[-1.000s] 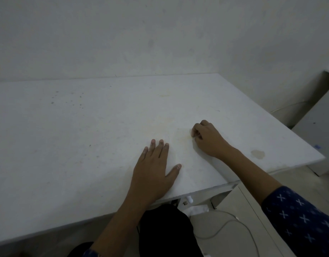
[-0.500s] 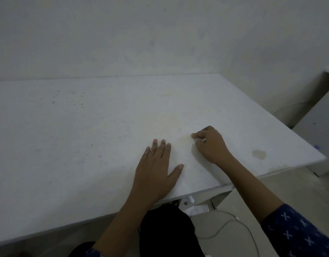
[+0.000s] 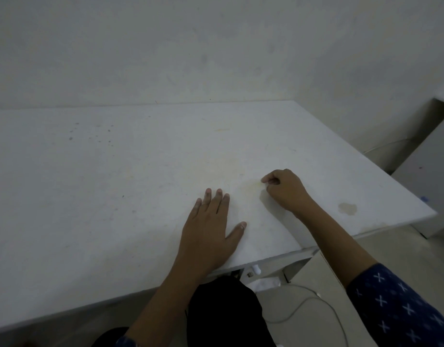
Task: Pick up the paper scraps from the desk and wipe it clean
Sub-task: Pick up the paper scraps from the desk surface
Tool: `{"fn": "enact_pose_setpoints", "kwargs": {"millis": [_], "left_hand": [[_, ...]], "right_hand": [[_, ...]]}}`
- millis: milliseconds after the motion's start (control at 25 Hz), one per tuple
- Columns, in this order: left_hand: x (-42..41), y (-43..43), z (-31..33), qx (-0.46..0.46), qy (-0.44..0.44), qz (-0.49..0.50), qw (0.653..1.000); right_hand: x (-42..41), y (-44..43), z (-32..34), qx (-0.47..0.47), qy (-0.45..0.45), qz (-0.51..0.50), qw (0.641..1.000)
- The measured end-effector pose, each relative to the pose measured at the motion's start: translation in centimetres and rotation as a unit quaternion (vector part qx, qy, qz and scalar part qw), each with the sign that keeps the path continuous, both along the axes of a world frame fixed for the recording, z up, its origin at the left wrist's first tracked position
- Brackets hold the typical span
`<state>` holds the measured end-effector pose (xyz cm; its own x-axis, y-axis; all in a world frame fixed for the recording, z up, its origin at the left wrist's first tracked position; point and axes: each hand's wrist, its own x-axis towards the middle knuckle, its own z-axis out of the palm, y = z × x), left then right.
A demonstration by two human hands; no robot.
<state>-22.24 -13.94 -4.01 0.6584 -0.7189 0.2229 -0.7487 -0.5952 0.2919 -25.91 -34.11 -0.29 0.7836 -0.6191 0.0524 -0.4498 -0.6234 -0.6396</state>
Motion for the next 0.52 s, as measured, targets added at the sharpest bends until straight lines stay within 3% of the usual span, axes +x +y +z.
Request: {"fn": "enact_pose_setpoints", "kwargs": {"millis": [240, 520], "left_hand": [[0.03, -0.02, -0.08, 0.001, 0.002, -0.001, 1.000], [-0.02, 0.08, 0.01, -0.003, -0.003, -0.003, 1.000]], "right_hand": [[0.26, -0.30, 0.34, 0.008, 0.029, 0.022, 0.999], [0.56, -0.30, 0.75, -0.056, 0.047, 0.072, 0.995]]}}
